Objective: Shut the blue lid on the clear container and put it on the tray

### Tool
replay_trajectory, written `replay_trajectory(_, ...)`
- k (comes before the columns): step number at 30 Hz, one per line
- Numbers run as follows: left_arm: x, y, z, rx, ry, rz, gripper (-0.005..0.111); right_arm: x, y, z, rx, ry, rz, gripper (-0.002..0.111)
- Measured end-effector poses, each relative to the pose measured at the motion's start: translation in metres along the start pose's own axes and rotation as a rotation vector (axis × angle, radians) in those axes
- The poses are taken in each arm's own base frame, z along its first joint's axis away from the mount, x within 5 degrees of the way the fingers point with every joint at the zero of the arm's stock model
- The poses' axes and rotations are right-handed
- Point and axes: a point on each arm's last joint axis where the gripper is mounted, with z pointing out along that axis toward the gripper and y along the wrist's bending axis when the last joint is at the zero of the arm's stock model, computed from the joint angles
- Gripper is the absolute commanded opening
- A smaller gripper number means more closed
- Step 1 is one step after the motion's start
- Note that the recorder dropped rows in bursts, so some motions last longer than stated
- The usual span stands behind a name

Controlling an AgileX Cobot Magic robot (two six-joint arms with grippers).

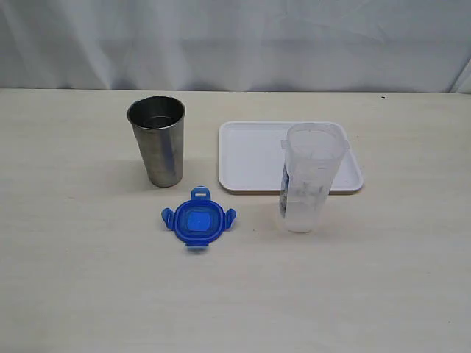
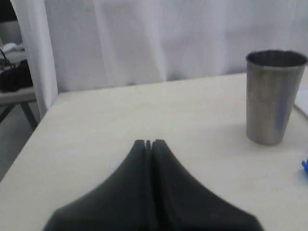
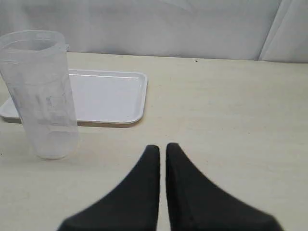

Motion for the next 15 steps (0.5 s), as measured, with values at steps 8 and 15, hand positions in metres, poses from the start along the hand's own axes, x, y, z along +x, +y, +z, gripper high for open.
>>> replay_trajectory(8, -0.046, 0.001, -0.013, 0.005, -0.532, -0.08, 0.0, 0.0, 0.0, 0.0, 0.0, 0.0, 0.0, 0.005)
replay_trajectory(15, -0.096, 0.001, -0.032, 0.151, -0.842, -0.279, 0.03, 0.0, 0.0, 0.0, 0.0, 0.002, 0.0, 0.005)
